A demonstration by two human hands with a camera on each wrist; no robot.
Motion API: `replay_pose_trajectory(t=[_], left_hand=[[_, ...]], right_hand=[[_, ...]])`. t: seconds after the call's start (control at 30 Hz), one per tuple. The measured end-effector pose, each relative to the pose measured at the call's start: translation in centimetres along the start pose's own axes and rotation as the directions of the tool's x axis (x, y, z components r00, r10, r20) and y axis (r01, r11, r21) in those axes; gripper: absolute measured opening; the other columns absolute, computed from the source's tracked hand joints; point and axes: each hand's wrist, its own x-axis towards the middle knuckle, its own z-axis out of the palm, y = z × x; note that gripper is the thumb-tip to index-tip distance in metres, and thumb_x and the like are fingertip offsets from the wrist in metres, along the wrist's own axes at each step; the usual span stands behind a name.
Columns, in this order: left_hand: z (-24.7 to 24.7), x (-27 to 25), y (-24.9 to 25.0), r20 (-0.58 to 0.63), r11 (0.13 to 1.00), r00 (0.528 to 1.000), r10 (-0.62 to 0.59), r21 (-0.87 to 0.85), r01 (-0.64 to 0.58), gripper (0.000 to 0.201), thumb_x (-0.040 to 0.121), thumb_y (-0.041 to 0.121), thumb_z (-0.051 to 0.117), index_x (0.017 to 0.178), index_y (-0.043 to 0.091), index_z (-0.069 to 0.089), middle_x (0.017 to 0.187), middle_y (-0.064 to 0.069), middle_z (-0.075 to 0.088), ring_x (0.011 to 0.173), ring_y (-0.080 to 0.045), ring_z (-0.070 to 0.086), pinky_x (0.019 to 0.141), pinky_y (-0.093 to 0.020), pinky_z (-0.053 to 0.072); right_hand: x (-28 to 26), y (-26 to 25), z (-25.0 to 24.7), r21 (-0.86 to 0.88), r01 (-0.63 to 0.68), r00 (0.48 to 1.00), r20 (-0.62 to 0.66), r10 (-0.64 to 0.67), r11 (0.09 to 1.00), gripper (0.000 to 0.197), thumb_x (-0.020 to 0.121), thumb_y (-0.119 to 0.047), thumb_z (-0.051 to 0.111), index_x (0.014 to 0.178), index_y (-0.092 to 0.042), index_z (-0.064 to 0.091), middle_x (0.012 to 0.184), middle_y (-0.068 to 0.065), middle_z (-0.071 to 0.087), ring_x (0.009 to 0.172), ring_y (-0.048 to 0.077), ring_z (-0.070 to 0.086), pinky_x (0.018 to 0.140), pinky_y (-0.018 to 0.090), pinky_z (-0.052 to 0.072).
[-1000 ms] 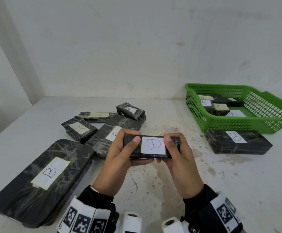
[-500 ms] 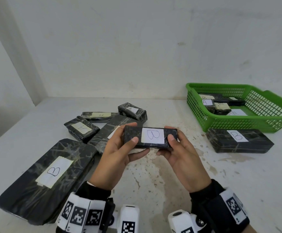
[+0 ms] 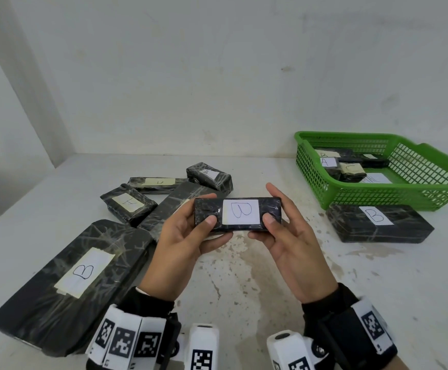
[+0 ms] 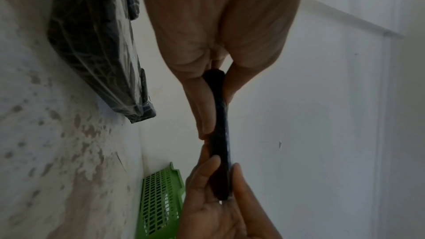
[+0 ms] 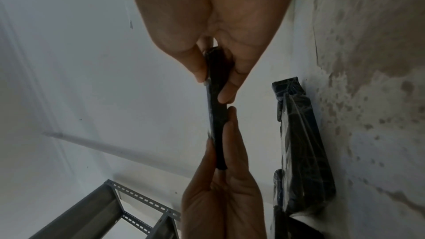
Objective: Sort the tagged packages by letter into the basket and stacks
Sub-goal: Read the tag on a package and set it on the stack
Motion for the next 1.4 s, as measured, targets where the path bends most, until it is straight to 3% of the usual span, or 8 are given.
replay_pose_trajectory(t=[0.23, 0.53, 0.63, 0.9, 1.0, 1.13, 1.23, 1.4], left_hand=[[-0.05, 0.02, -0.16, 0.023, 0.999, 1.0, -0.01, -0.03, 0.011, 0.045, 0.083, 0.01, 0.056, 0.127, 0.008, 0.056, 0.125, -0.018, 0.067, 0.115, -0.032, 0.065, 0.08, -0.032, 0.059], [-0.18, 0.01, -0.33, 0.016, 0.999, 0.999, 0.04, -0.034, -0.04, 0.04, 0.086, 0.011, 0.054, 0.126, 0.004, 0.056, 0.122, -0.016, 0.069, 0.113, -0.029, 0.067, 0.084, -0.03, 0.058], [-0.26, 0.09, -0.31, -0.006, 0.997, 0.999, 0.051, -0.057, -0.051, 0.038, 0.086, 0.01, 0.054, 0.123, 0.006, 0.057, 0.121, -0.014, 0.069, 0.115, -0.03, 0.065, 0.085, -0.03, 0.057], [-0.03, 0.13, -0.26, -0.074, 1.0, 0.997, 0.0, -0.009, -0.001, 0.042, 0.087, 0.027, 0.056, 0.117, -0.002, 0.059, 0.123, -0.024, 0.065, 0.118, -0.033, 0.063, 0.096, -0.036, 0.055], [-0.18, 0.14, -0.52, -0.1, 0.998, 0.993, 0.054, 0.039, -0.051, 0.031, 0.084, 0.019, 0.059, 0.109, 0.001, 0.064, 0.112, -0.017, 0.071, 0.108, -0.026, 0.068, 0.091, -0.032, 0.056], [-0.16, 0.14, -0.6, -0.099, 0.998, 0.994, 0.055, 0.034, -0.051, 0.019, 0.081, 0.013, 0.057, 0.096, 0.004, 0.064, 0.123, -0.014, 0.067, 0.11, -0.025, 0.067, 0.091, -0.031, 0.056], [0.22, 0.0, -0.39, -0.078, 0.999, 0.996, 0.042, 0.033, -0.04, 0.013, 0.085, 0.015, 0.063, 0.092, 0.004, 0.062, 0.124, -0.013, 0.066, 0.112, -0.025, 0.068, 0.091, -0.029, 0.056], [0.37, -0.12, -0.27, -0.122, 0.988, 0.99, 0.074, 0.142, -0.057, 0.019, 0.08, 0.025, 0.062, 0.086, 0.007, 0.063, 0.118, -0.01, 0.07, 0.114, -0.024, 0.066, 0.089, -0.03, 0.057]], right_hand=[[-0.18, -0.31, 0.05, -0.061, 0.051, 0.999, -0.004, -0.051, 0.997, 0.057, 0.084, -0.022, 0.061, 0.139, -0.028, 0.049, 0.115, 0.009, 0.071, 0.108, 0.021, 0.067, 0.08, 0.025, 0.055], [-0.02, -0.38, 0.21, 0.028, 0.015, 1.0, -0.017, -0.015, 0.999, 0.066, 0.075, -0.028, 0.065, 0.139, -0.025, 0.047, 0.114, 0.011, 0.072, 0.107, 0.021, 0.068, 0.08, 0.025, 0.056], [-0.11, -0.23, 0.37, -0.019, 0.049, 0.998, -0.027, -0.05, 0.999, 0.058, 0.077, -0.028, 0.065, 0.133, -0.017, 0.054, 0.121, 0.01, 0.07, 0.115, 0.023, 0.065, 0.086, 0.027, 0.056], [-0.31, 0.01, 0.17, 0.001, 0.002, 1.0, 0.003, -0.002, 1.0, 0.041, 0.089, -0.014, 0.062, 0.129, -0.022, 0.061, 0.122, 0.012, 0.065, 0.12, 0.027, 0.062, 0.1, 0.036, 0.051], [-0.21, -0.12, 0.37, 0.055, -0.054, 0.998, 0.024, 0.053, 0.997, 0.038, 0.089, -0.02, 0.066, 0.127, -0.022, 0.065, 0.117, 0.014, 0.064, 0.115, 0.028, 0.063, 0.098, 0.035, 0.052], [-0.35, 0.13, 0.69, 0.054, 0.002, 0.998, -0.055, 0.001, 0.999, 0.053, 0.076, -0.052, 0.075, 0.117, -0.019, 0.072, 0.114, 0.015, 0.067, 0.107, 0.028, 0.067, 0.092, 0.033, 0.055], [-0.44, 0.24, 0.86, -0.012, 0.071, 0.991, -0.111, -0.071, 0.997, 0.032, 0.082, -0.039, 0.064, 0.101, -0.017, 0.077, 0.111, 0.021, 0.07, 0.105, 0.032, 0.068, 0.087, 0.034, 0.056], [-0.39, 0.25, 0.84, -0.042, 0.064, 0.992, -0.108, -0.069, 0.997, 0.032, 0.082, -0.037, 0.062, 0.098, -0.015, 0.078, 0.107, 0.022, 0.07, 0.1, 0.03, 0.07, 0.085, 0.032, 0.057]])
